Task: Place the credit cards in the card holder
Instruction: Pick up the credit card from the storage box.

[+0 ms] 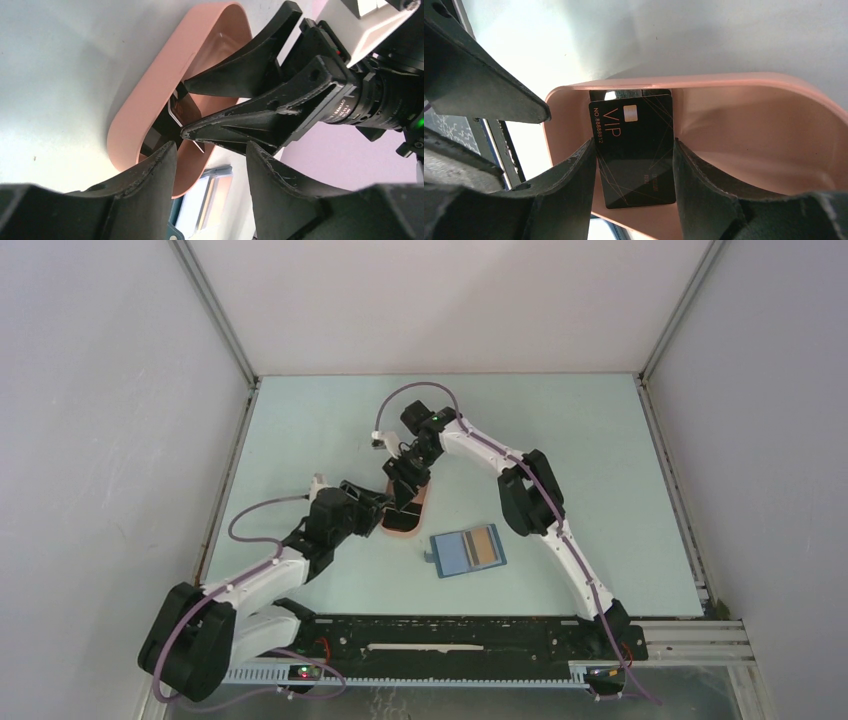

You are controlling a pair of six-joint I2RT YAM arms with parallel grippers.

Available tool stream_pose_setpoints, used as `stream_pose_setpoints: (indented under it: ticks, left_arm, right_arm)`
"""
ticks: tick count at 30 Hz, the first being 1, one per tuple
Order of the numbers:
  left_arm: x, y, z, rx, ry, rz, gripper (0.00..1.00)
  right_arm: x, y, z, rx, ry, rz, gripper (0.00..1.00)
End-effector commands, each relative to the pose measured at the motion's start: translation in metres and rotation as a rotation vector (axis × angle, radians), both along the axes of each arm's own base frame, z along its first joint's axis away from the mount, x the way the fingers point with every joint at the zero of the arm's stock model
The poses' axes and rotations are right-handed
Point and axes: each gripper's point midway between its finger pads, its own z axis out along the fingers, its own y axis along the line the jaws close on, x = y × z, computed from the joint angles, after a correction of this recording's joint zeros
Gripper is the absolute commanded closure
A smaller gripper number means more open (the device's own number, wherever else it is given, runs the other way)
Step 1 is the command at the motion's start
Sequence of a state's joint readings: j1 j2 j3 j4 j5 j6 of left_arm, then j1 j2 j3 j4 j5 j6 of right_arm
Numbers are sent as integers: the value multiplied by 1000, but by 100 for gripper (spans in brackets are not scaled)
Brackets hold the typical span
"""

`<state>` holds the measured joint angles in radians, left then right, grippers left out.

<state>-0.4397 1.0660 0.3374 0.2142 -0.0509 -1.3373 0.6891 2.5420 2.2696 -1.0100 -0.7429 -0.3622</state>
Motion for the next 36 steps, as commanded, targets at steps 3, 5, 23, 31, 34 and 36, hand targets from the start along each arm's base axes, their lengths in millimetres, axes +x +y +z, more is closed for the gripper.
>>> stream_pose_setpoints:
  ticks: [3,5,23,31,34,36]
  left_arm:
    - [19,-7,20,-64,23,84,43]
    - [21,-8,16,-74,43,94,44]
    - [31,-1,-3,-45,138,189,46]
    - [32,-3,-7,-32,165,187,49]
    - [31,-1,-8,-26,170,193,49]
    - [31,0,-8,-24,170,198,50]
  right_arm:
    - [3,0,5,32,56,-37,57]
    - [3,0,5,39,68,-44,57]
    - [4,1,20,96,92,-55,57]
    - [7,0,39,131,74,-61,58]
    - [7,0,46,143,70,-62,58]
    - [7,0,49,151,68,-61,58]
